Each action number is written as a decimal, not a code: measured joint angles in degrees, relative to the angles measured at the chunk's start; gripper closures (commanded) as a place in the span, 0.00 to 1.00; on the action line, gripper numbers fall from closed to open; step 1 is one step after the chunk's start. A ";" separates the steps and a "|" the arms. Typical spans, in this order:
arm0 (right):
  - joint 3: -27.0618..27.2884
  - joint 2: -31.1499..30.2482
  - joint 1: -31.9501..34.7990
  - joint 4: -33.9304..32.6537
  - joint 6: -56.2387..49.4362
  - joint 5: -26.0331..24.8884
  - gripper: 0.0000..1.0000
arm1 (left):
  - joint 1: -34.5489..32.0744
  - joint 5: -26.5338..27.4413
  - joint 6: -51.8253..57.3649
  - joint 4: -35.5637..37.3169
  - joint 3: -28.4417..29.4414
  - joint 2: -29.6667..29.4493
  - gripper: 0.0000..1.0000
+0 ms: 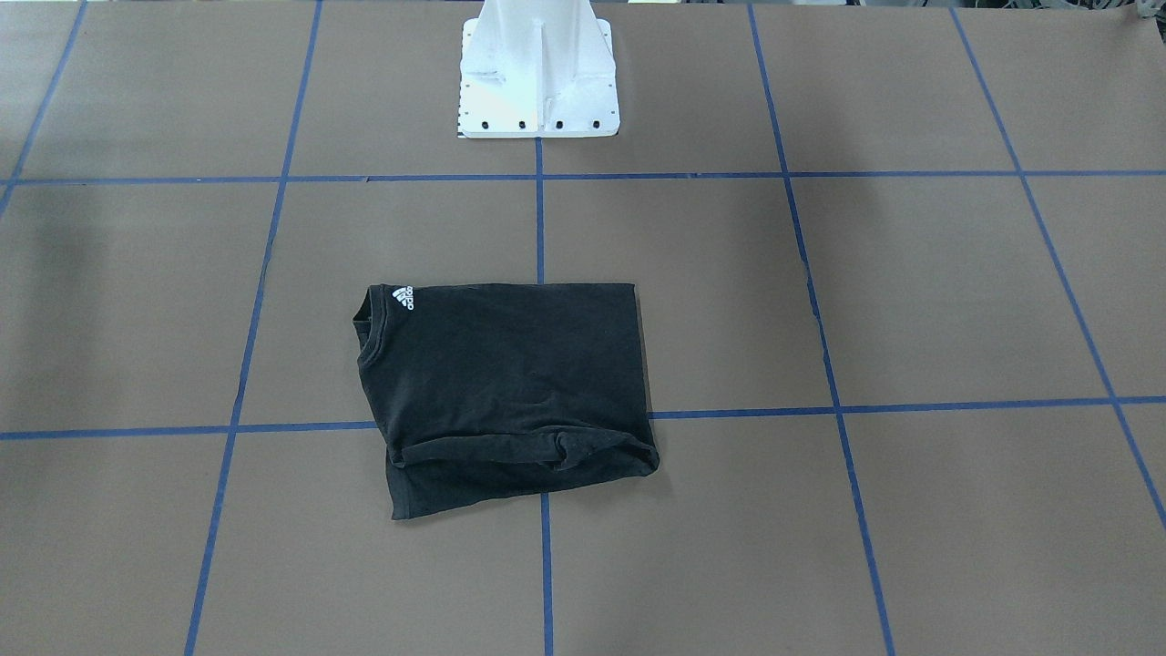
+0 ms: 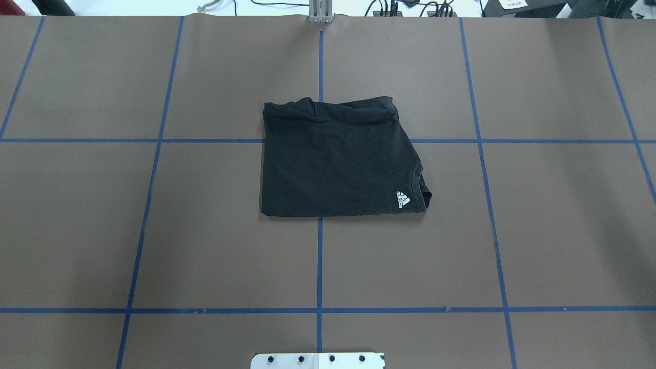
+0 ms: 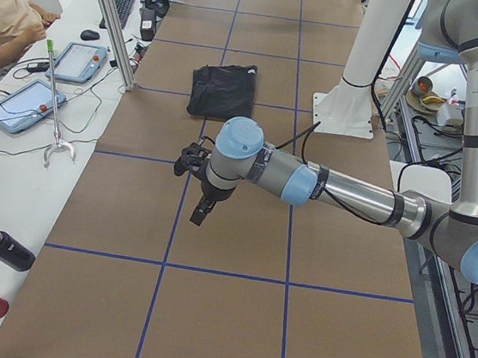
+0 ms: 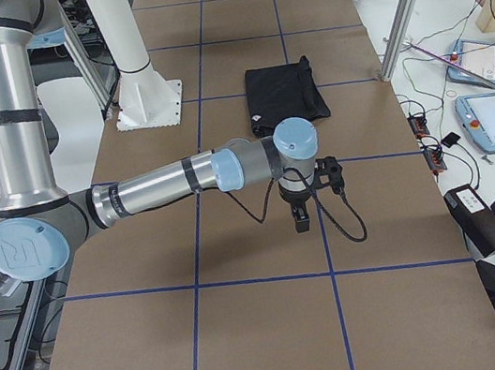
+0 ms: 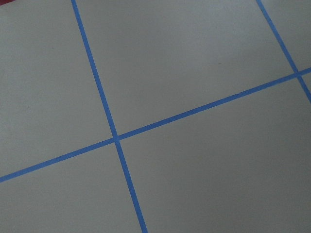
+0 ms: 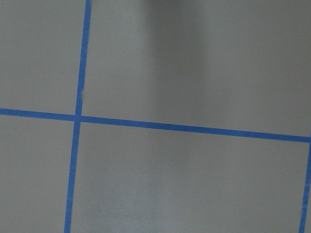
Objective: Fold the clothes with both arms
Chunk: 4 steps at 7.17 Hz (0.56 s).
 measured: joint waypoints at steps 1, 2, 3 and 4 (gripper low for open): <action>0.13 -0.25 0.00 0.02 0.01 -0.37 0.00 | -0.17 0.01 -0.12 -0.03 -2.47 1.90 0.00; 0.05 -0.46 0.00 0.00 0.02 -0.60 0.00 | -0.29 0.06 -0.16 -0.05 -5.18 4.05 0.00; -0.04 -0.67 0.00 -0.01 0.02 -0.70 0.00 | -0.25 0.06 -0.15 -0.10 -6.36 5.25 0.00; -0.36 -0.71 -0.04 0.00 0.00 -0.81 0.00 | -0.15 0.01 -0.14 -0.13 -6.58 5.15 0.00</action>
